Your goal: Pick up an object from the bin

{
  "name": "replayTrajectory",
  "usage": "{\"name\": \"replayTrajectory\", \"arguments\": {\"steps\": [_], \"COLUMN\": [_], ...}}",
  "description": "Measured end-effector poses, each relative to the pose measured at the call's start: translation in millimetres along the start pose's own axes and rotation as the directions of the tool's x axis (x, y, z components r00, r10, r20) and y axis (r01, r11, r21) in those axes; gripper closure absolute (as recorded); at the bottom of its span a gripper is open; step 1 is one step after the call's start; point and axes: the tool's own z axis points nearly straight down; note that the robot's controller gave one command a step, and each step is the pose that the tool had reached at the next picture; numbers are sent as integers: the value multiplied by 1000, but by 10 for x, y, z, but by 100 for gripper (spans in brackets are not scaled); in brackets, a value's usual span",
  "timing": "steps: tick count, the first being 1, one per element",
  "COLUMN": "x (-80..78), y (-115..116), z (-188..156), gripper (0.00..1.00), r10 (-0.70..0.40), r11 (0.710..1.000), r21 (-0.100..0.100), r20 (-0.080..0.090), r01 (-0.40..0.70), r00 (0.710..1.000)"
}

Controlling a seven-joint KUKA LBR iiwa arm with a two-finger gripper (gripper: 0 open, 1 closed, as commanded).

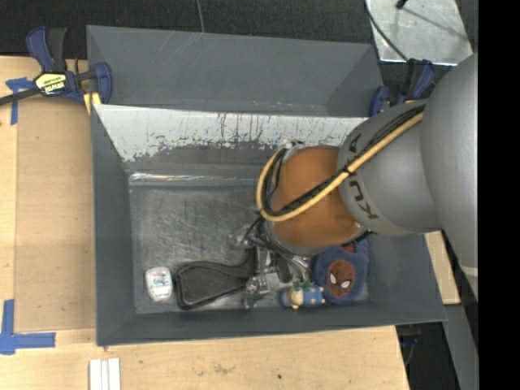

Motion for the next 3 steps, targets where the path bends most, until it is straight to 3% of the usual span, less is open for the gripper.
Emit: {"name": "replayTrajectory", "arguments": {"steps": [1,2,3], "x": [-10,-25,-38], "y": [-3,4,0], "z": [-3,-25,-978], "gripper": [0,100,100], "r10": [1,0,1], "r11": [1000,1000,1000], "r21": [0,-1,2], "r20": [0,5,-5], "r01": [-1,0,-1], "r00": [1000,1000,1000]}}
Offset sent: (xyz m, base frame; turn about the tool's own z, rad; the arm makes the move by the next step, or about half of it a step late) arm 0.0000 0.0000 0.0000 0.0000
